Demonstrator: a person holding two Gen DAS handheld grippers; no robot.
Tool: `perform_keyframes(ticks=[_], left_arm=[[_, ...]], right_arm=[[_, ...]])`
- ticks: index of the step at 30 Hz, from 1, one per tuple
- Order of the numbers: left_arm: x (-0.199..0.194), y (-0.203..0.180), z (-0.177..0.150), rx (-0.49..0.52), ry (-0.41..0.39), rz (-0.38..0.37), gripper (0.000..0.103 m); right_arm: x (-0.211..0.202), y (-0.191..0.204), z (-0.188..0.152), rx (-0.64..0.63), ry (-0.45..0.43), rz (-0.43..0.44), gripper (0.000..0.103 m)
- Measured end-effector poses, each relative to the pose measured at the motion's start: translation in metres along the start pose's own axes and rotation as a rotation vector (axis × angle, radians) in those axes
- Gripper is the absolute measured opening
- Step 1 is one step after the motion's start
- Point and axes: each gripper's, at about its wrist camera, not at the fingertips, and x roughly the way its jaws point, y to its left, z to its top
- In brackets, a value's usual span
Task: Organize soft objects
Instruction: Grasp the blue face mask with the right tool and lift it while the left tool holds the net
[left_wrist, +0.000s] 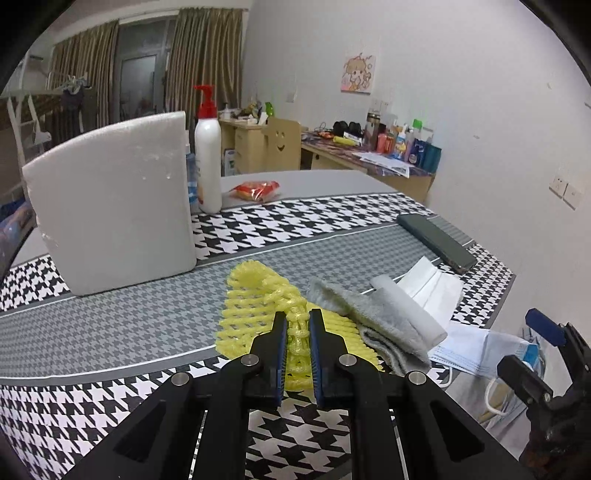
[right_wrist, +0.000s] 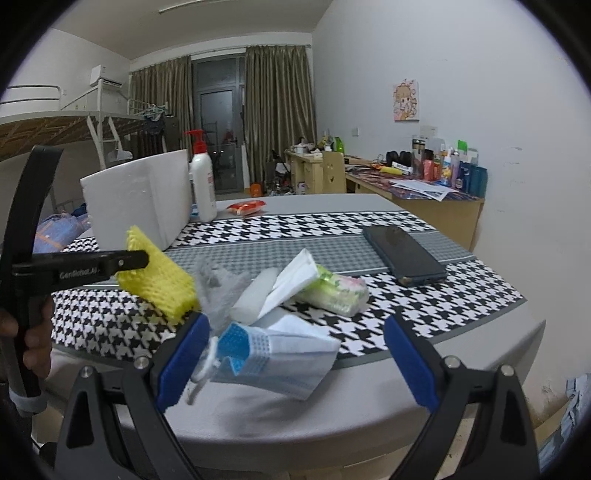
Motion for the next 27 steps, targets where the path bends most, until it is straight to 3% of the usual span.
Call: perform_keyframes(ticks=[6, 9, 16, 19, 21, 27], left_arm=[[-0.008, 0.005, -0.003, -0.011, -0.008, 0.001, 0.012], [-0.010, 0.008, -0.005, -0.014, -0.009, 0.005, 0.012], [-0.011, 0.009, -0.007, -0.014, -0.009, 0.006, 0.012], [-0.010, 0.008, -0.008, -0.014, -0.008, 0.006, 0.012], [-0.010, 0.009, -0.008, -0.016, -0.009, 0.007, 0.012], [-0.011, 0.010, -0.008, -0.016, -0.013, 0.007, 0.012]], right_arm=[[-0.001, 0.009, -0.004, -0.034, -0.002, 0.023, 0.096], [0.008, 0.008, -0.008, -0.025, 0.034, 0.024, 0.083], [0.023, 0.004, -0.016, -0.013, 0.103, 0.000, 0.070], [0.027, 0.004, -0.018, -0.015, 0.123, -0.016, 0.055], [0.032, 0.003, -0.020, -0.016, 0.155, -0.034, 0.040], [0.035, -0.001, -0.019, -0.005, 0.177, -0.068, 0.022]])
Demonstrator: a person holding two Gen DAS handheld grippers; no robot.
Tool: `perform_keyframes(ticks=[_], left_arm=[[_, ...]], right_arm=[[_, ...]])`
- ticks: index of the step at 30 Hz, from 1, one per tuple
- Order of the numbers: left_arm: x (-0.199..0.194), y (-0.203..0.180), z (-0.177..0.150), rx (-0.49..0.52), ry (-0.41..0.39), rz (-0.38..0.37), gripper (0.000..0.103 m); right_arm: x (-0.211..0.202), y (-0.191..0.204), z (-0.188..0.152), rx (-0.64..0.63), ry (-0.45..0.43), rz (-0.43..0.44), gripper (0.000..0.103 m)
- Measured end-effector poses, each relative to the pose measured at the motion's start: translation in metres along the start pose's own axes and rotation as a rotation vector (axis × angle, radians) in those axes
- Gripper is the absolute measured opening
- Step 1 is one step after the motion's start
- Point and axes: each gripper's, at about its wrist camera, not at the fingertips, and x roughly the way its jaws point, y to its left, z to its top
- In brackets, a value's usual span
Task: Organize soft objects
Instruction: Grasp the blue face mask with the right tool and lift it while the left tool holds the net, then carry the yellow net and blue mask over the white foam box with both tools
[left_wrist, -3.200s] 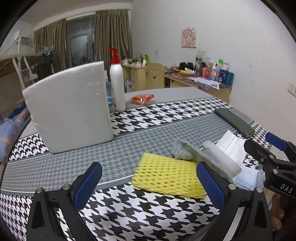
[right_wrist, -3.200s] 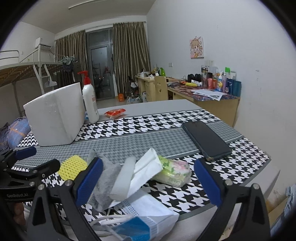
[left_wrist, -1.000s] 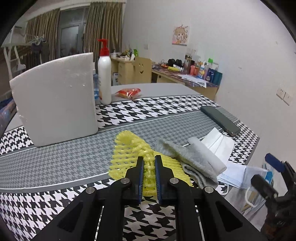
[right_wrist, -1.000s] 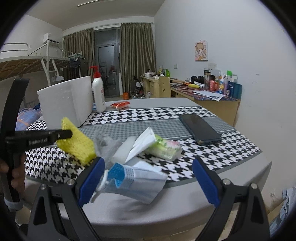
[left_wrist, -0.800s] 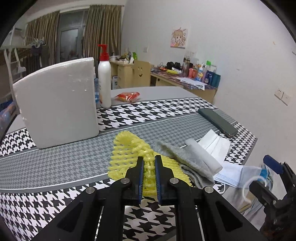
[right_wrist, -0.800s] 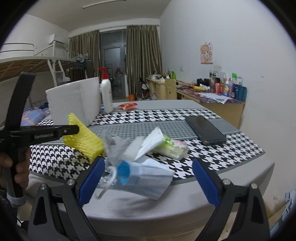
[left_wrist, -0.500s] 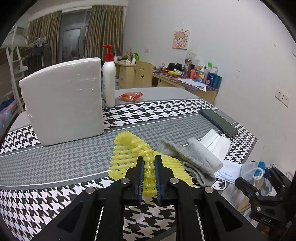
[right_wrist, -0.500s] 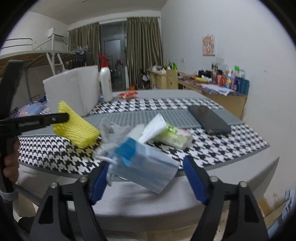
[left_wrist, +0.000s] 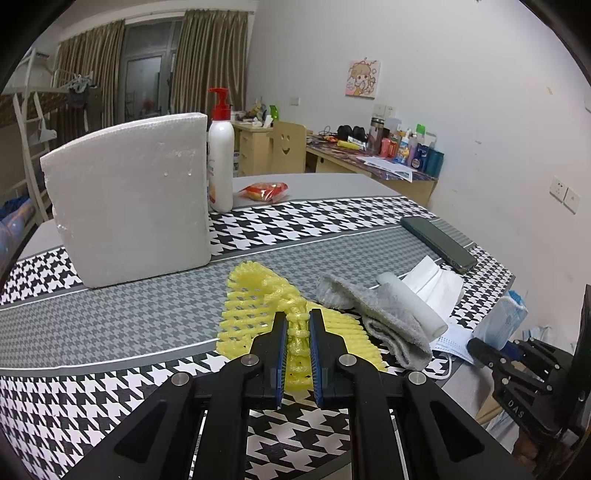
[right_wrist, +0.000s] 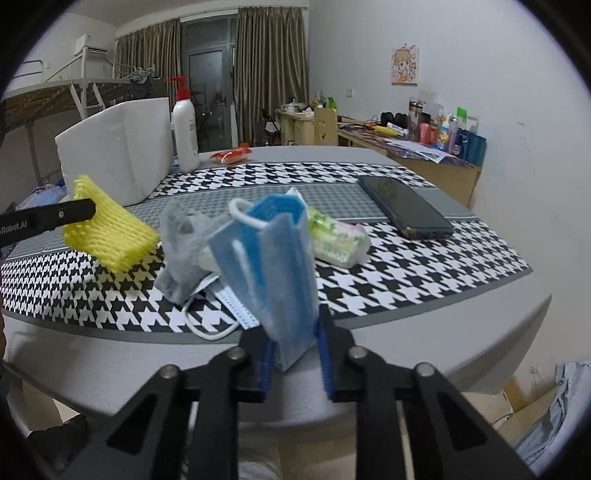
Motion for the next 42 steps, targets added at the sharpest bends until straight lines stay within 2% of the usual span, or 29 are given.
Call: perform_keyframes(ticks=[4, 13, 17, 26, 35, 42], left_arm=[[-0.006, 0.002, 0.003, 0.002, -0.016, -0.004, 0.012], [-0.017, 0.006, 0.005, -0.005, -0.037, -0.002, 0.012], [-0.021, 0.008, 0.005, -0.008, -0.044, -0.002, 0.012], [-0.034, 0.012, 0.010, -0.001, -0.080, 0.015, 0.012], [-0.051, 0.010, 0.019, 0.082, -0.188, 0.151, 0.012], [-0.054, 0.011, 0.026, 0.118, -0.216, 0.188, 0.012]], right_arm=[[-0.003, -0.002, 0.006, 0.000, -0.007, -0.027, 0.019], [-0.026, -0.004, 0.027, -0.005, -0.085, -0.076, 0.013], [-0.032, -0.003, 0.032, -0.001, -0.104, -0.080, 0.008], [-0.036, 0.004, 0.042, 0.022, -0.124, -0.052, 0.008], [-0.035, 0.023, 0.061, 0.006, -0.154, 0.012, 0.008], [-0.032, 0.036, 0.073, -0.016, -0.169, 0.044, 0.008]])
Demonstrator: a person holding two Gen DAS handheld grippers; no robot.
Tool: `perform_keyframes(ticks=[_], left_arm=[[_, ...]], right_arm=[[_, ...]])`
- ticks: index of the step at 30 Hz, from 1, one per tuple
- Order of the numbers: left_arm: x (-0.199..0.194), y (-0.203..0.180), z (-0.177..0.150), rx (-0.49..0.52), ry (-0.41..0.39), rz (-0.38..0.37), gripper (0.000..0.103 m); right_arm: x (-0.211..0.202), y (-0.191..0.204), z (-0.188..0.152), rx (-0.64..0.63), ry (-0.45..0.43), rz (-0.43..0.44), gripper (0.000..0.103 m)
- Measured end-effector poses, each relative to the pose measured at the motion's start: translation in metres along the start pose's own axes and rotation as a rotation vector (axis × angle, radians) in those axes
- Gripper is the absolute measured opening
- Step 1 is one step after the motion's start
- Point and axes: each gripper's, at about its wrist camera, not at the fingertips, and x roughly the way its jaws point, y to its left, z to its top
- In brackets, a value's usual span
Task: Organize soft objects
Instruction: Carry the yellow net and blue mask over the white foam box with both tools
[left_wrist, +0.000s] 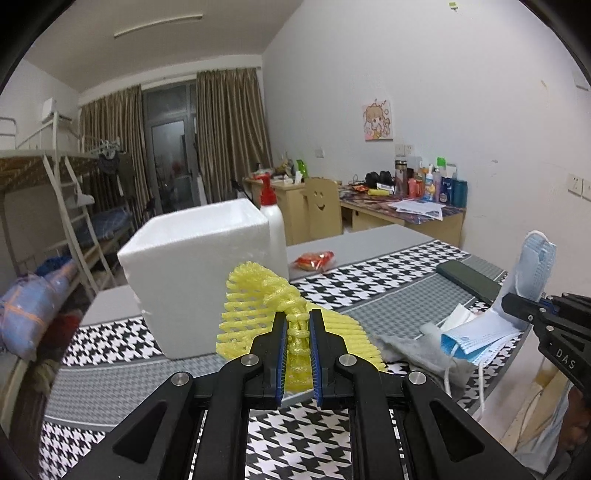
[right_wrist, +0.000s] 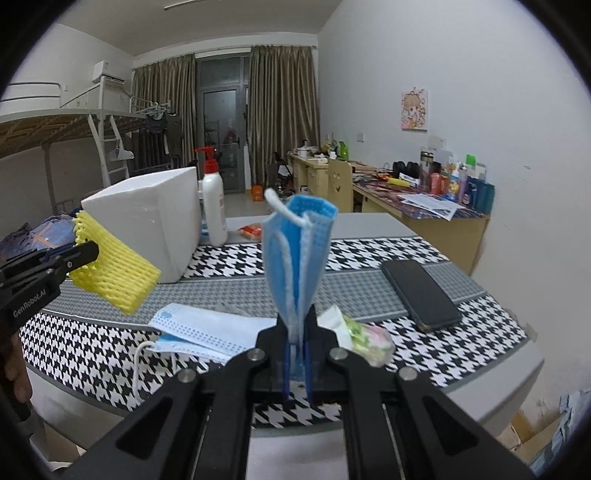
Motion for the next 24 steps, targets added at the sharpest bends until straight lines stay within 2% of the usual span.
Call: perform_keyframes(ticks=[24], left_arm=[[-0.005, 0.026, 0.031, -0.043, -0.022, 0.005, 0.012]], right_arm=[[0.012, 0.024, 0.048, -0.030, -0.054, 0.070, 0.008]])
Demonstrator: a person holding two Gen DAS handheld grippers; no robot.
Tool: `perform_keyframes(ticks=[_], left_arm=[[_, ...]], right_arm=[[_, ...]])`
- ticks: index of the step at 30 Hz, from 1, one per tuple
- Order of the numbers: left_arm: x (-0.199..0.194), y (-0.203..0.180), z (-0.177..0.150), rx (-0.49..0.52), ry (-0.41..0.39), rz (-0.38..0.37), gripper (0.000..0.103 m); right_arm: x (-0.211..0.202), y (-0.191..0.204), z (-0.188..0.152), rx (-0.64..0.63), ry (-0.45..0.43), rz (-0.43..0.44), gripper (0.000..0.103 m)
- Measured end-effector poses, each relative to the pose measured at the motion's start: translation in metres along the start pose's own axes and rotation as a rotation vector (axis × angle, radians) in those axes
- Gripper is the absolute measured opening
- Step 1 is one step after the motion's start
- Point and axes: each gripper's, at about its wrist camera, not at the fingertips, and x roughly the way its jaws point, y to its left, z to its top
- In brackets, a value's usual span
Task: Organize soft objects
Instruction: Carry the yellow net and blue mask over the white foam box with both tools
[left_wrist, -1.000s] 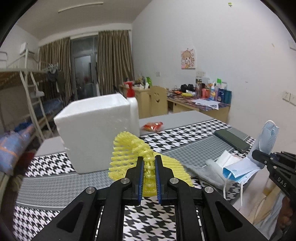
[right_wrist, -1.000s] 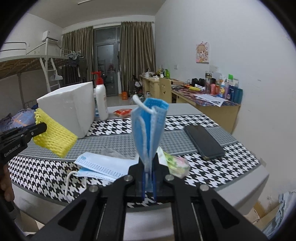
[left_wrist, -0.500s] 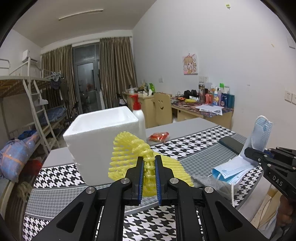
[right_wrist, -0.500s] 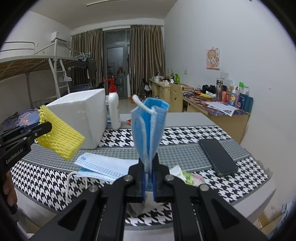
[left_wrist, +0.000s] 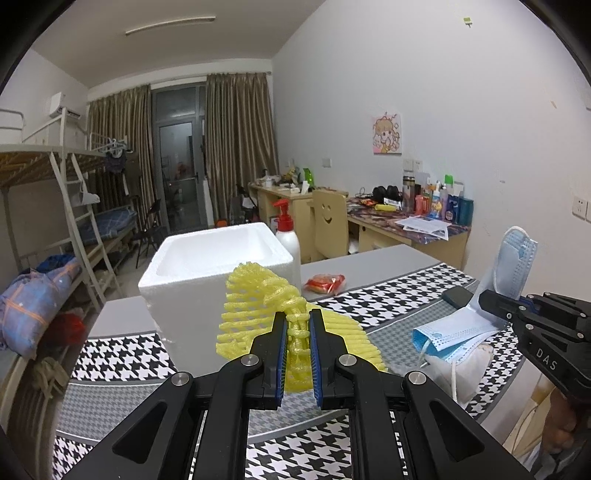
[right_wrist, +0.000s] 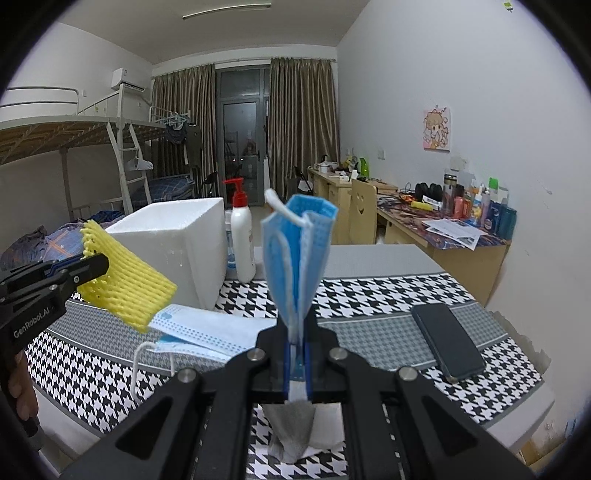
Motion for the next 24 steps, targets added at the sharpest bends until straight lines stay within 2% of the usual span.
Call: perform_keyframes(ticks=[5, 14, 24], left_arm=[[0.006, 0.007, 0.008, -0.018, 0.016, -0.014, 0.012], [0.004, 0.027, 0.026, -0.034, -0.025, 0.050, 0.012], [0.009, 0.039, 0.044, -0.036, -0.048, 0.073, 0.012]], right_arm=[[0.006, 0.004, 0.010, -0.002, -0.001, 0.013, 0.008], [0.013, 0.014, 0.030, -0.023, -0.029, 0.026, 0.008], [0.019, 0.029, 0.050, -0.051, -0.056, 0.036, 0.008]])
